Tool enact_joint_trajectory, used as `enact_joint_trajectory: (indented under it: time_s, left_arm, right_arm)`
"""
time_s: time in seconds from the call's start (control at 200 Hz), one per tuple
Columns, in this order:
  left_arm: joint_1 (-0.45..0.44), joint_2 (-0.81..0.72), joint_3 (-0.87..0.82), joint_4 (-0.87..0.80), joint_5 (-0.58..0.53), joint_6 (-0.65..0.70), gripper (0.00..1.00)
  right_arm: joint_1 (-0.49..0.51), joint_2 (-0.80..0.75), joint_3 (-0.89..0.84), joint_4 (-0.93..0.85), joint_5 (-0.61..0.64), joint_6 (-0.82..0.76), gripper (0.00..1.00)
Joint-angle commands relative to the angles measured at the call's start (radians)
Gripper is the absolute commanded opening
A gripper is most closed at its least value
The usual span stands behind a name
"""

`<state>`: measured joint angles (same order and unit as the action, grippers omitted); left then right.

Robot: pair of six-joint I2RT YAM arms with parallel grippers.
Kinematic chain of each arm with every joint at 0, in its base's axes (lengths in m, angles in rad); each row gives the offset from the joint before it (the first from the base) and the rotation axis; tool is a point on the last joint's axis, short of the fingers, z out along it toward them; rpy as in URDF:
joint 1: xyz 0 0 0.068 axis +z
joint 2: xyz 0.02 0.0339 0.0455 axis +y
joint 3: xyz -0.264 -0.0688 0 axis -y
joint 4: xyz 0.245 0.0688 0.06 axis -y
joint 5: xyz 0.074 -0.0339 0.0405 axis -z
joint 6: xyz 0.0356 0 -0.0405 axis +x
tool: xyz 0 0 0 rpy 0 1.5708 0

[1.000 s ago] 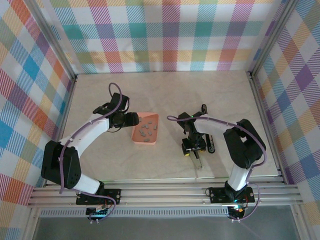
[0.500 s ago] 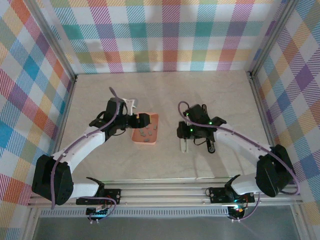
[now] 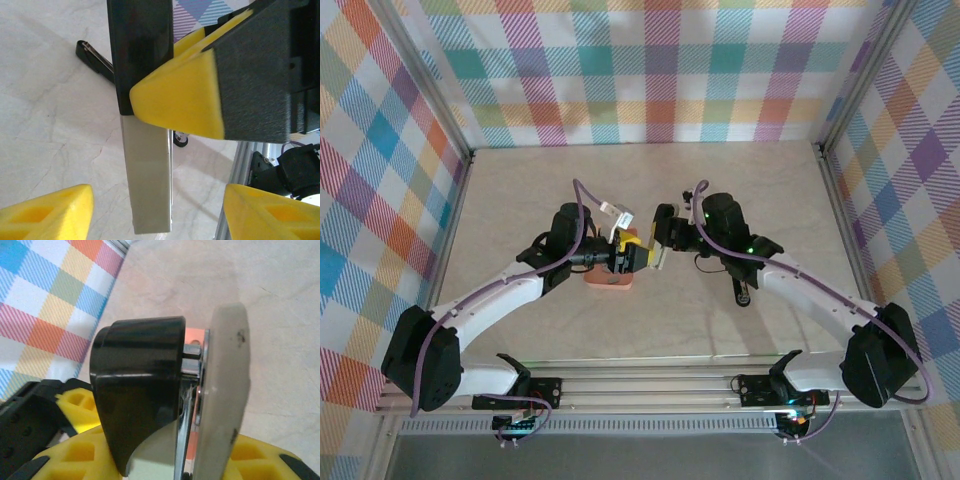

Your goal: Load the staples into the stapler

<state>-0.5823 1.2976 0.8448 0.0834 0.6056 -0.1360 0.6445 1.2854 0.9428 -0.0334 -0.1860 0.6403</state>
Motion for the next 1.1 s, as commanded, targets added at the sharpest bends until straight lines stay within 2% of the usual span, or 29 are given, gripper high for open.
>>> enact_joint_trajectory:
  time_s: [0.0,0.095,0.255,0.33,0.63,0.705,0.77,0.875,0.995,1.095]
  left_arm:
    - [-0.014,0.015,0.001,0.056,0.014,0.014,0.6]
    - [-0.019,0.031,0.014,0.067,0.014,0.006,0.54]
    - [-0.024,0.057,0.038,0.067,0.01,-0.005,0.52]
    - [-0.026,0.066,0.047,0.067,0.007,-0.005,0.47]
    - [-0.027,0.071,0.091,0.012,-0.012,0.012,0.12]
    - [-0.024,0.057,0.09,0.008,-0.021,0.033,0.06]
    - [-0.013,0.04,0.081,0.008,-0.009,0.053,0.02]
    - [0.025,0.019,0.064,0.025,0.088,0.086,0.0]
    - [0.071,-0.011,0.029,0.087,0.235,0.151,0.0]
    - [0.099,-0.035,0.027,0.088,0.284,0.212,0.0]
  right_arm:
    - [0.003,-0.036,0.007,0.141,-0.058,0.035,0.36]
    - [0.003,-0.035,0.008,0.158,-0.073,0.043,0.36]
    - [0.002,-0.032,0.013,0.162,-0.084,0.052,0.36]
    - [0.003,-0.032,0.013,0.164,-0.088,0.055,0.36]
    - [0.001,-0.029,0.019,0.163,-0.117,0.032,0.4]
    - [-0.001,-0.036,0.021,0.152,-0.128,-0.01,0.48]
    - [-0.011,-0.055,0.022,0.118,-0.133,-0.07,0.66]
    - [-0.054,-0.094,0.013,0.071,-0.174,-0.185,0.82]
    - [-0.093,-0.153,-0.007,0.021,-0.23,-0.356,0.86]
    - [-0.127,-0.235,-0.047,-0.006,-0.268,-0.503,0.91]
